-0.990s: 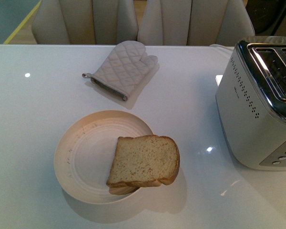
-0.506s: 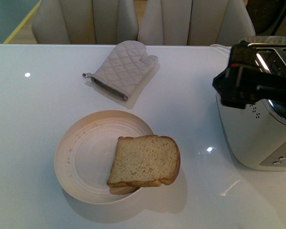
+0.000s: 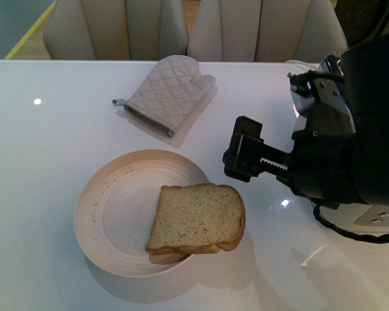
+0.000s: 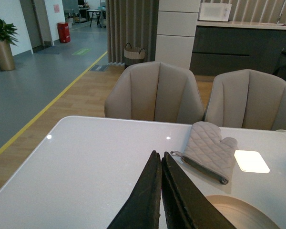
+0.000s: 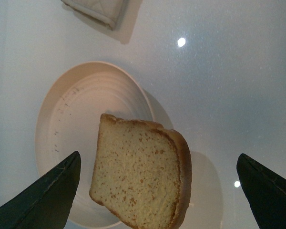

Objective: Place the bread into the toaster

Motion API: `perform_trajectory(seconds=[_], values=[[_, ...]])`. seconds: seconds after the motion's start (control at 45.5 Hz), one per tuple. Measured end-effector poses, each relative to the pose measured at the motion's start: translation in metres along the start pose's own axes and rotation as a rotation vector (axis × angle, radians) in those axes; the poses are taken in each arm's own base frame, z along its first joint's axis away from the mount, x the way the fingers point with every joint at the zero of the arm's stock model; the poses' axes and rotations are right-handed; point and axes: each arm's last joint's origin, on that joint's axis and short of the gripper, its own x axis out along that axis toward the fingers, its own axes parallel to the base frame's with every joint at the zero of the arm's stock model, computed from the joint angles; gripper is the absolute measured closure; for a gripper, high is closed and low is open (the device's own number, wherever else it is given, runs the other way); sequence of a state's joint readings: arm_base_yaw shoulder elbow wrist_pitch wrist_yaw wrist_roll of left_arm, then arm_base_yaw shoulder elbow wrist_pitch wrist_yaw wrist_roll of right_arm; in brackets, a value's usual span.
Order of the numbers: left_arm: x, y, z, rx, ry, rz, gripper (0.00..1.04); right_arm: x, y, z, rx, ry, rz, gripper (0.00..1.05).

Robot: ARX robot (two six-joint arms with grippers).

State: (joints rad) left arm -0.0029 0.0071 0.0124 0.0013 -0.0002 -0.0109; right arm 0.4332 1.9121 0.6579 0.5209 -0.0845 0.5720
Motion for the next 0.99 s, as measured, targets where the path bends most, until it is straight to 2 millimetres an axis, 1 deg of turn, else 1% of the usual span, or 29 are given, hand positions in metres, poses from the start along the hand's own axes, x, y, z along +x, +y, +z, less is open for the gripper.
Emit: perform_trajectory(seconds=[0.088,0.198,0.286,0.33,0.418,0.484,0.528,0.55,0.638,0.66,0.682,0.836,0.88,0.924,0.946,0.99], values=[[0.0,0.0,0.0,0.0,-0.001,0.0,1.02,0.018,-0.006,-0.009,0.043,0.06,0.011,0.09],[0.0,0.0,0.0,0.0,-0.001,0.0,1.02,0.038,-0.01,-0.014,0.103,0.126,0.03,0.09],[0.0,0.0,0.0,0.0,-0.001,0.0,1.02,0.043,-0.011,-0.016,0.161,0.168,0.051,0.09],[0.0,0.0,0.0,0.0,-0.001,0.0,0.95,0.045,-0.011,-0.018,0.188,0.19,0.062,0.09],[0.0,0.0,0.0,0.0,-0.001,0.0,0.75,0.048,-0.01,-0.021,0.23,0.212,0.066,0.09],[0.0,0.0,0.0,0.0,-0.001,0.0,0.63,0.051,-0.01,-0.024,0.246,0.225,0.065,0.09],[0.0,0.0,0.0,0.0,-0.001,0.0,0.54,0.054,-0.01,-0.026,0.261,0.237,0.057,0.11],[0.0,0.0,0.0,0.0,-0.001,0.0,0.49,0.056,-0.01,-0.028,0.268,0.243,0.054,0.15],[0.0,0.0,0.0,0.0,-0.001,0.0,0.35,0.059,-0.01,-0.032,0.285,0.26,0.049,0.27],[0.0,0.0,0.0,0.0,-0.001,0.0,0.33,0.06,-0.011,-0.033,0.291,0.264,0.046,0.31],[0.0,0.0,0.0,0.0,-0.001,0.0,0.3,0.06,-0.011,-0.034,0.293,0.265,0.044,0.33],[0.0,0.0,0.0,0.0,-0.001,0.0,0.09,0.061,-0.012,-0.036,0.312,0.271,0.036,0.54],[0.0,0.0,0.0,0.001,-0.001,0.0,0.05,0.06,-0.012,-0.035,0.315,0.269,0.036,0.59],[0.0,0.0,0.0,0.002,-0.001,0.0,0.06,0.059,-0.012,-0.033,0.319,0.263,0.036,0.66],[0.0,0.0,0.0,0.002,-0.001,0.0,0.07,0.058,-0.012,-0.033,0.319,0.262,0.037,0.68],[0.0,0.0,0.0,0.002,-0.001,0.0,0.07,0.054,-0.013,-0.03,0.331,0.256,0.043,0.76]])
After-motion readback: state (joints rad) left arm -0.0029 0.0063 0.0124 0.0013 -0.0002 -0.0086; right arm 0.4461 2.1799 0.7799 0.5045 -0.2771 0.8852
